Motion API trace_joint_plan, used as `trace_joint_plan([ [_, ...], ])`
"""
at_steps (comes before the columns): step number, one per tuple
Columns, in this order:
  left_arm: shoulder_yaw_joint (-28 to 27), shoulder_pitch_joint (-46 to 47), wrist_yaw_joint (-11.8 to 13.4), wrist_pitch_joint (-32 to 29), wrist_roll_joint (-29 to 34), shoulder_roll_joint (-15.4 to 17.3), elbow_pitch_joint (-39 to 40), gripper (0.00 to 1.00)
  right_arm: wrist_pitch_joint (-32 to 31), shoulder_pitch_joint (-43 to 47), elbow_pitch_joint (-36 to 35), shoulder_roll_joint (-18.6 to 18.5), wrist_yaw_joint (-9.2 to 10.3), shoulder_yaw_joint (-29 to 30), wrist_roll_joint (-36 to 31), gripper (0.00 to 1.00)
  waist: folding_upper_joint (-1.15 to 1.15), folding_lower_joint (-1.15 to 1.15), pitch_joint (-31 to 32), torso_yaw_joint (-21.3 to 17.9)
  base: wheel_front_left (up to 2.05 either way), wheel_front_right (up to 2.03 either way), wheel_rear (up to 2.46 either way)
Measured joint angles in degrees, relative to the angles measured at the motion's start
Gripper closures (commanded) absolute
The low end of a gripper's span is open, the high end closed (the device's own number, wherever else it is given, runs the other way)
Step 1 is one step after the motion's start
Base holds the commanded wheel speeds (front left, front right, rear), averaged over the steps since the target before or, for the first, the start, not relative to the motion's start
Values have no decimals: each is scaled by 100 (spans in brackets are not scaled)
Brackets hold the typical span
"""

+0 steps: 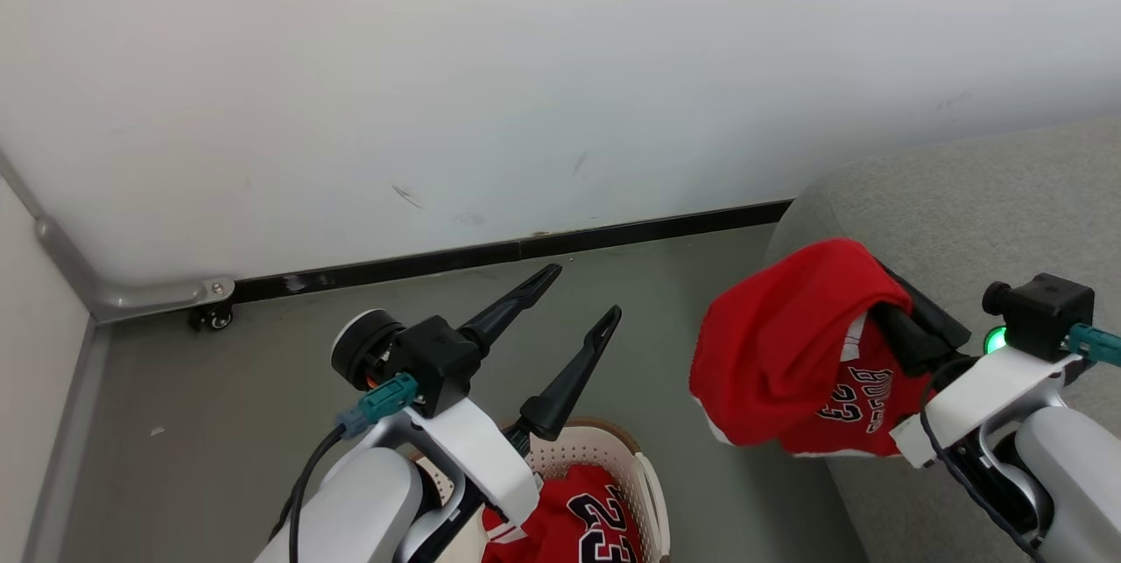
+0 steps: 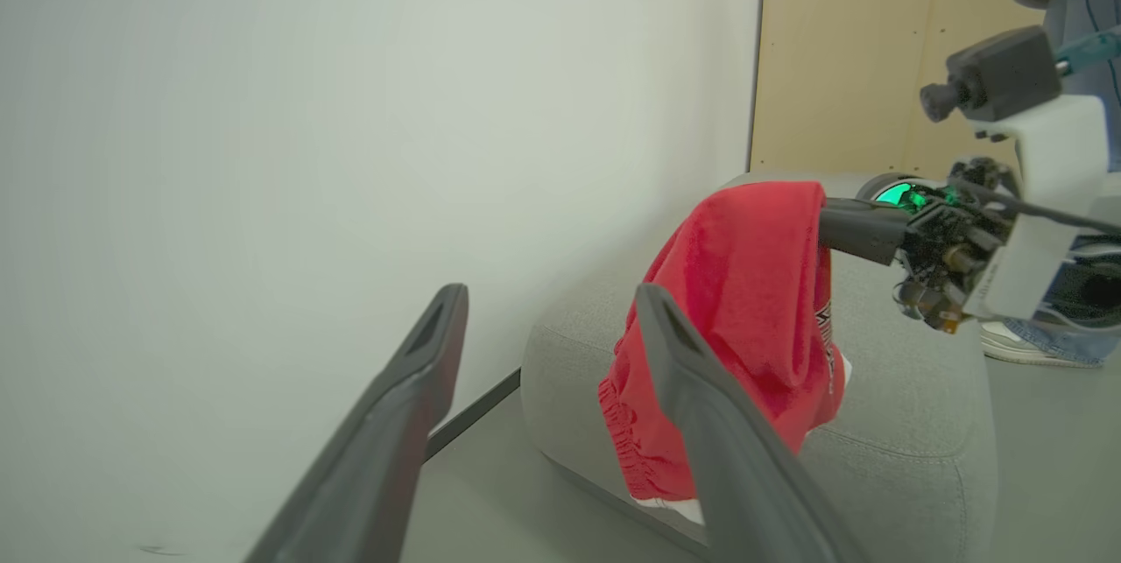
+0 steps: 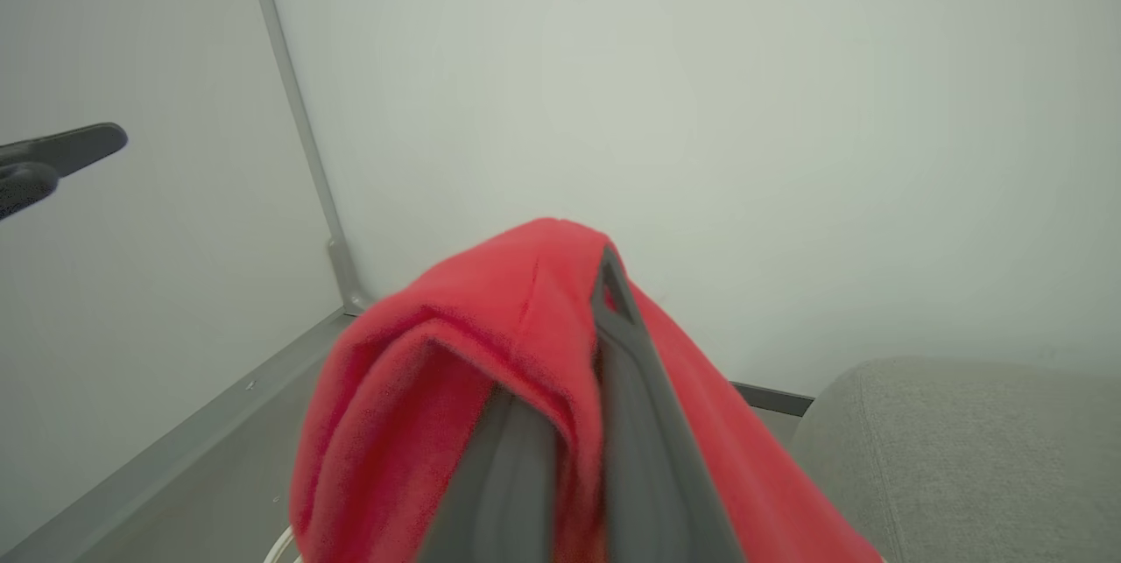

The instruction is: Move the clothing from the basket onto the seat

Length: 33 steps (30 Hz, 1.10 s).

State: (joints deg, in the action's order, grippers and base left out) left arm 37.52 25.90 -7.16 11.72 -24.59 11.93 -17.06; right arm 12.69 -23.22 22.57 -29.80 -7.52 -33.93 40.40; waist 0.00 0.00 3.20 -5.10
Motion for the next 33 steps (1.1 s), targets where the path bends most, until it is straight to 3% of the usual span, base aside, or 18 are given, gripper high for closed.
trace_joint_plan([
  [18, 853, 1, 0, 100, -257, -98, 279, 0, 42, 500, 52, -145, 0, 712, -168, 100, 0, 0, -37, -508, 0, 0, 0],
  [33, 1221, 1, 0, 152, -409, -41, 396, 0, 43, 682, -62, -151, 2, 1102, -325, 100, 0, 0, -116, -998, 0, 0, 0],
])
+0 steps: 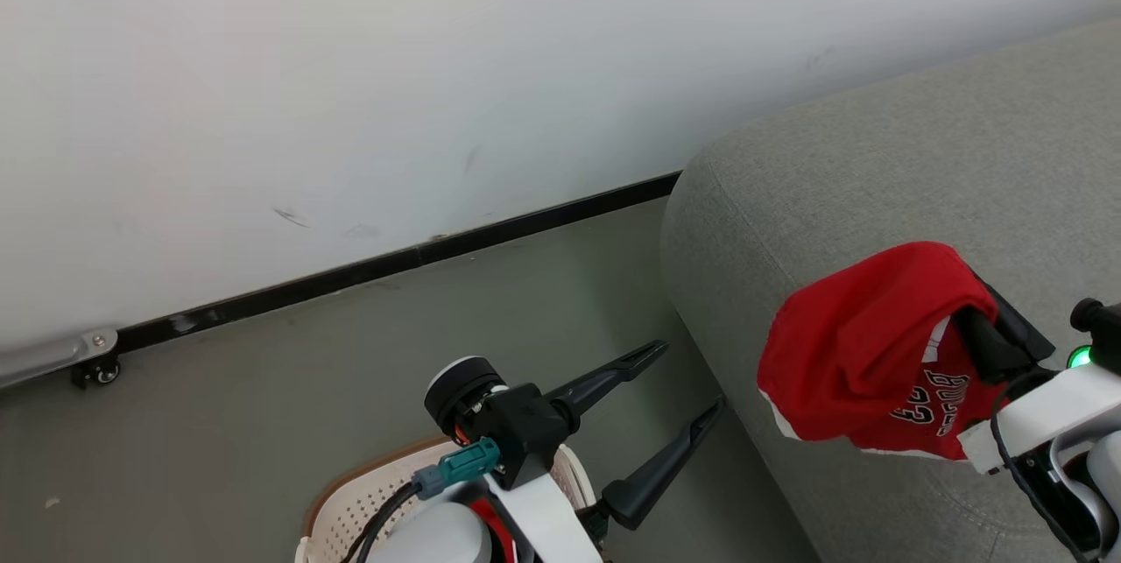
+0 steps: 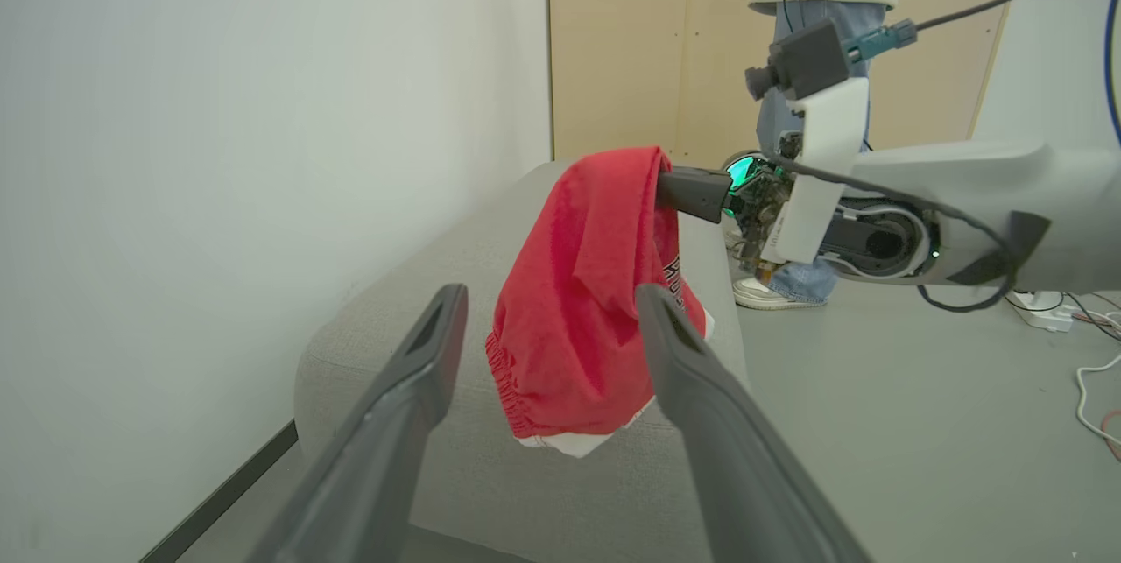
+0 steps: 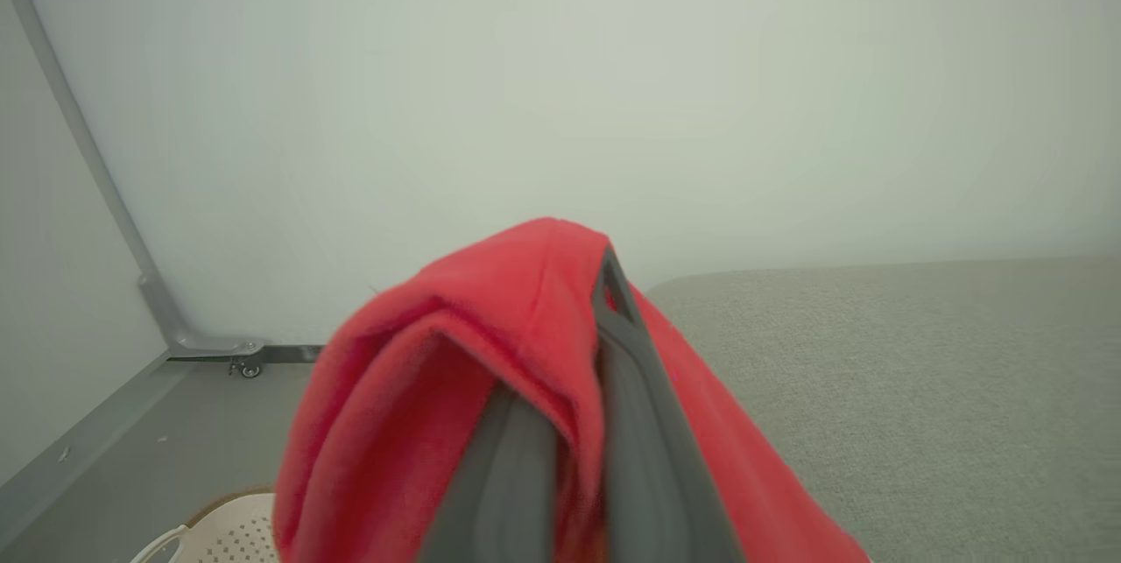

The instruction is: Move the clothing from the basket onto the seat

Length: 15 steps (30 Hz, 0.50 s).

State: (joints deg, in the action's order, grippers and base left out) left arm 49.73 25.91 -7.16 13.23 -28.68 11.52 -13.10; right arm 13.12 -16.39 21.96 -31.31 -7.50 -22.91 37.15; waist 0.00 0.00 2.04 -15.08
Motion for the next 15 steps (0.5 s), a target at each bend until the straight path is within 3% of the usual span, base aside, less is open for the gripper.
trace_joint_plan([
  [15, 23, 2, 0, 49, -52, 66, 29, 0, -10, 153, -235, 5, 0, 278, -187, 100, 0, 0, -152, -451, 0, 0, 0],
])
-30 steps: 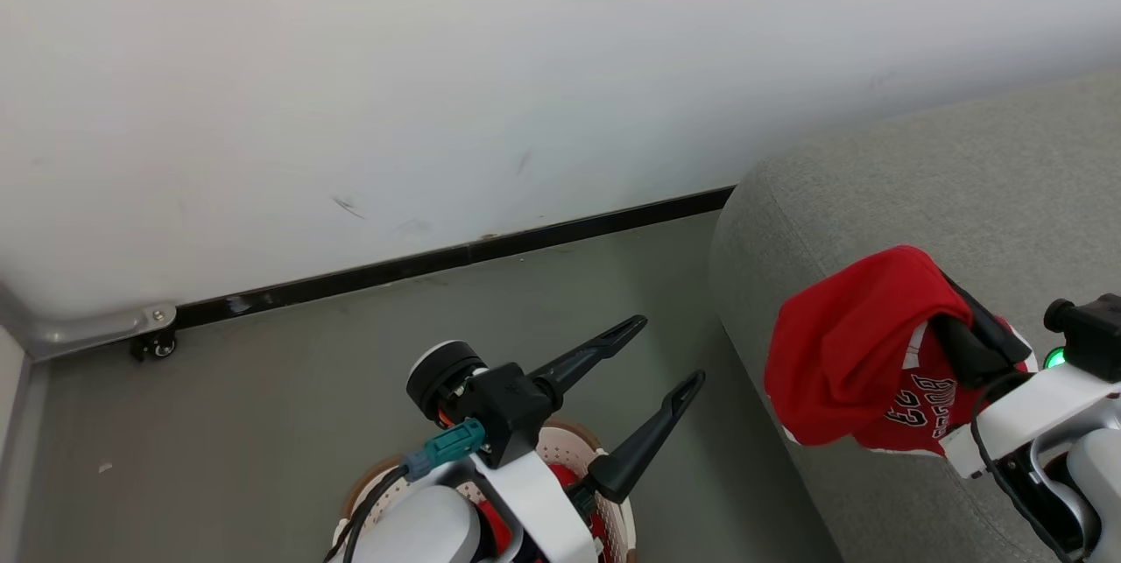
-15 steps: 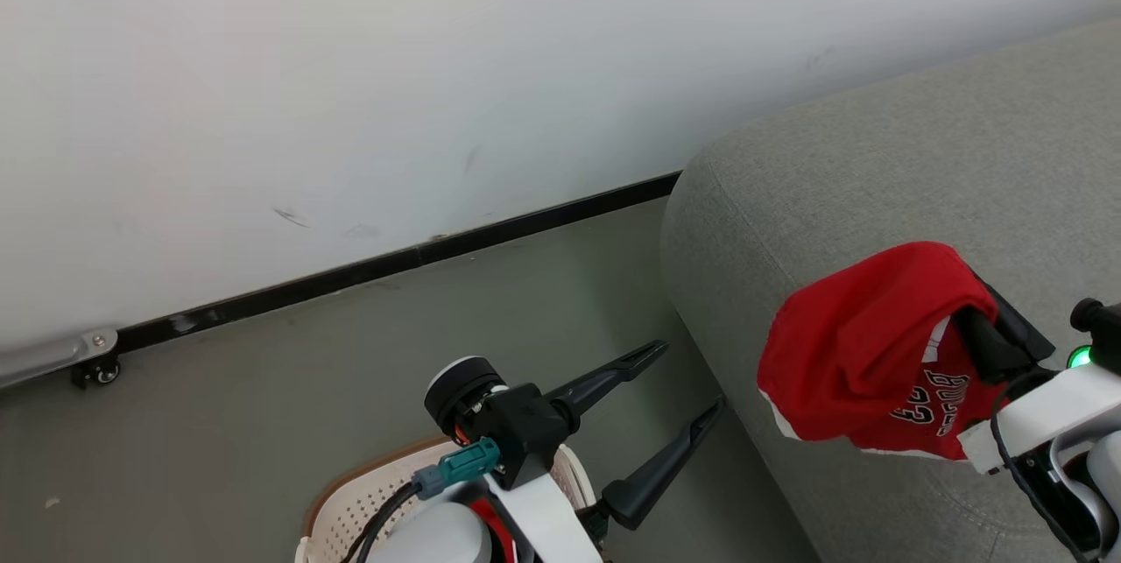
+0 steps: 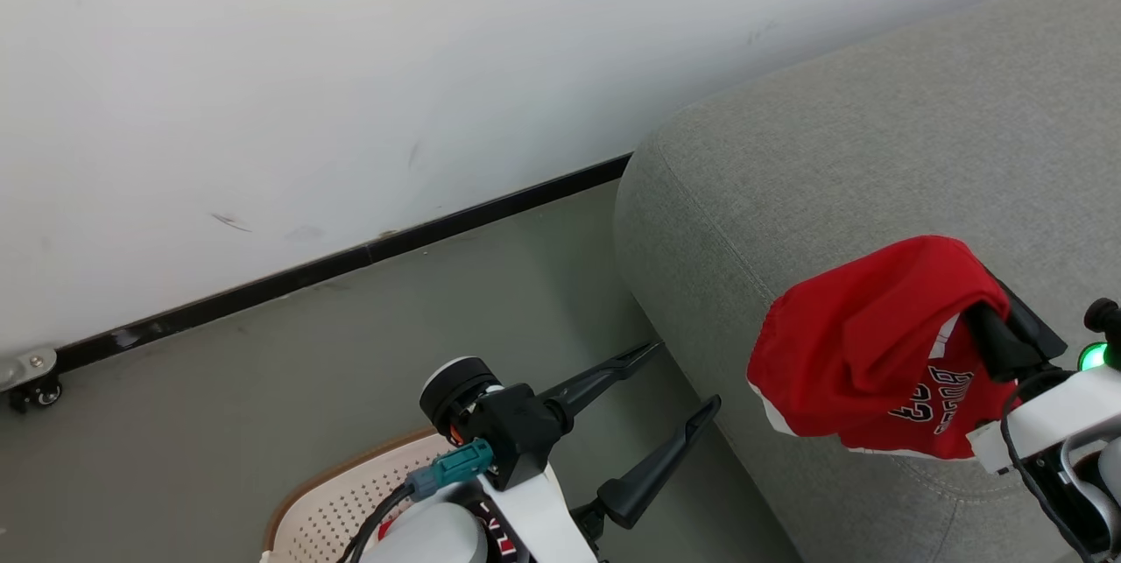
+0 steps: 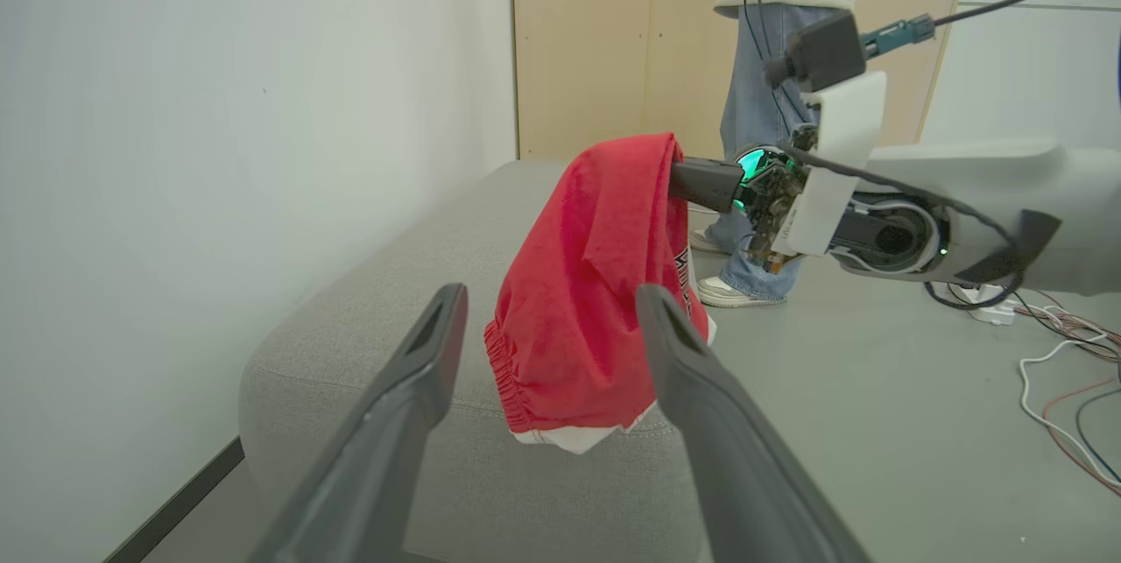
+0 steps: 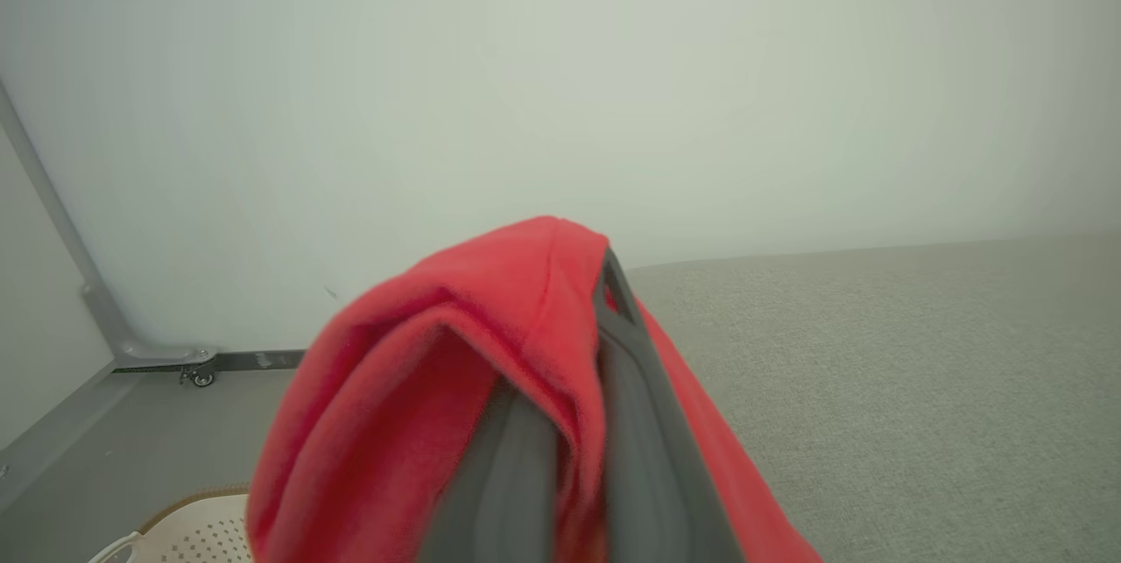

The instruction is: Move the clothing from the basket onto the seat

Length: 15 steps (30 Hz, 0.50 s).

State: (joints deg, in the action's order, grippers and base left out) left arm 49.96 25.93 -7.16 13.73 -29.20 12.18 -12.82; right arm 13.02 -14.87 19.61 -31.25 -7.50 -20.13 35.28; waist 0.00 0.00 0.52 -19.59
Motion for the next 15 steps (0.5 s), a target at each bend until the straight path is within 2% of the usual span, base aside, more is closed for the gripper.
trace_joint_plan([
  [15, -35, 75, 0, 41, 134, 56, 105, 0, -78, 26, -90, 0, 1, 359, -44, 100, 0, 0, -302, -141, 0, 0, 0],
])
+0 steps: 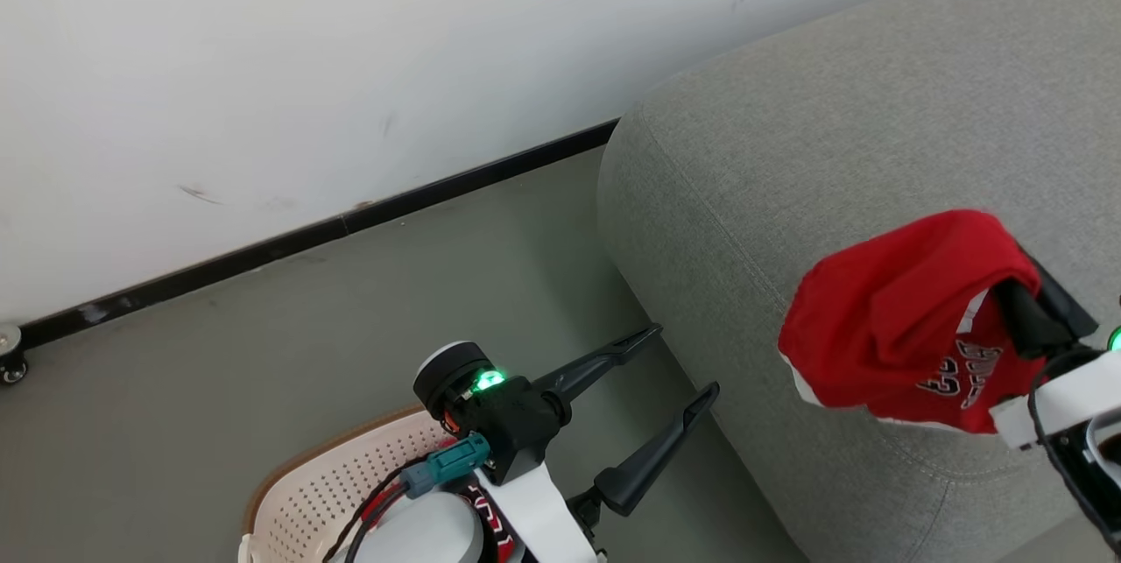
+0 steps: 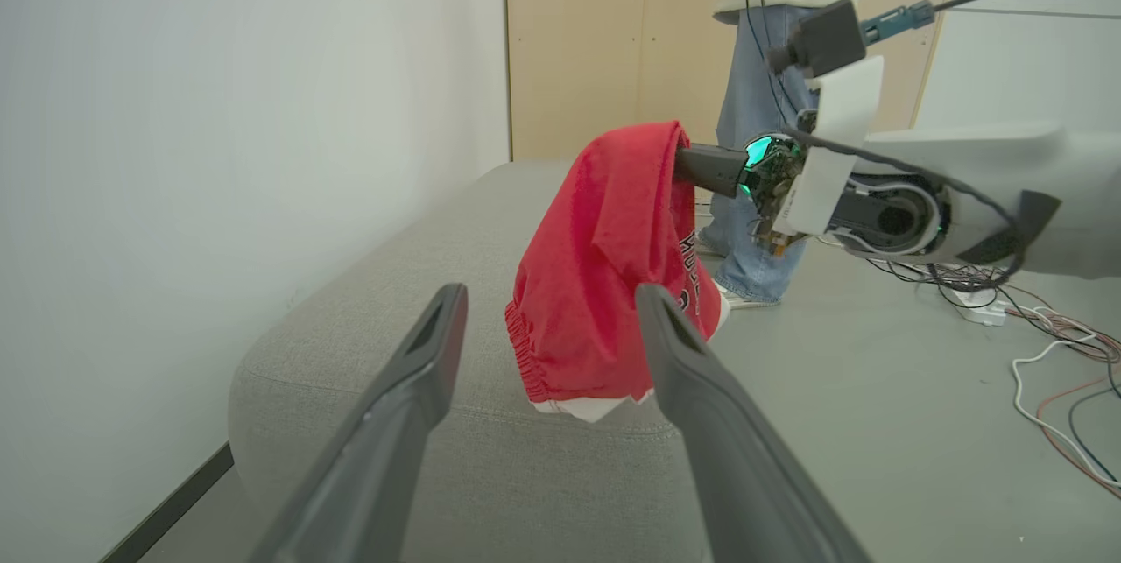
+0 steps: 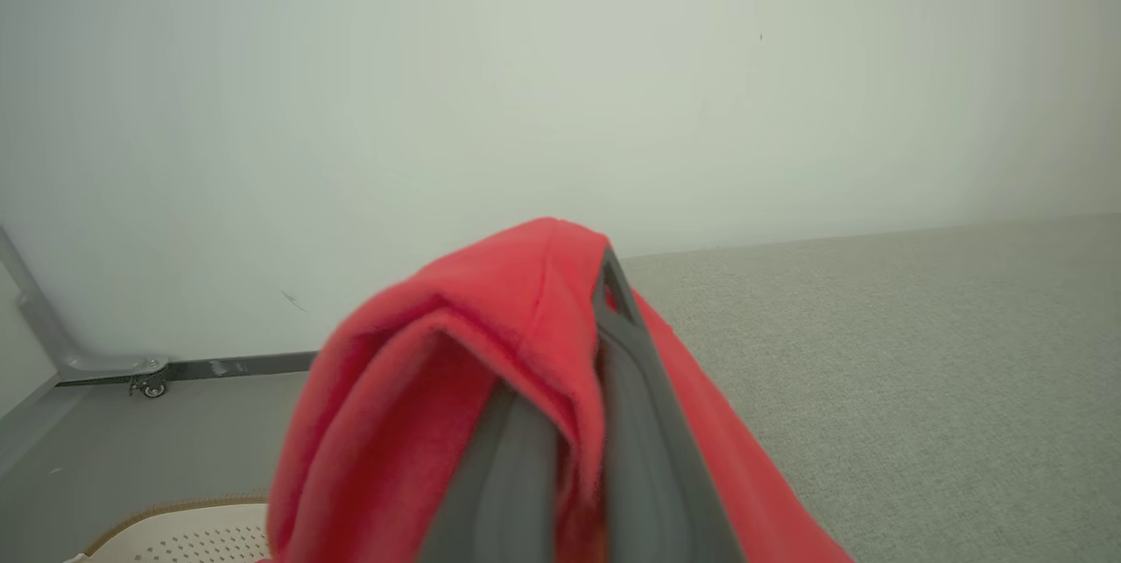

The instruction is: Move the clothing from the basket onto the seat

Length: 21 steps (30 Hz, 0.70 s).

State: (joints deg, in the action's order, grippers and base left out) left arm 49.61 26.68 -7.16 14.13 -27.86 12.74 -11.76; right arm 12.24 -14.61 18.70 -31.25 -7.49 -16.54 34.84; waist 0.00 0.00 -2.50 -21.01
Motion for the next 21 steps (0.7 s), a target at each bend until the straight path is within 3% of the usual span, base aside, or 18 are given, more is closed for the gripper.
trace_joint_plan([
  [21, -63, 466, 37, -31, 345, 221, 96, 0, -369, -1513, 720, -201, -1, 590, -5, 100, 0, 0, -797, 311, 0, 0, 0],
])
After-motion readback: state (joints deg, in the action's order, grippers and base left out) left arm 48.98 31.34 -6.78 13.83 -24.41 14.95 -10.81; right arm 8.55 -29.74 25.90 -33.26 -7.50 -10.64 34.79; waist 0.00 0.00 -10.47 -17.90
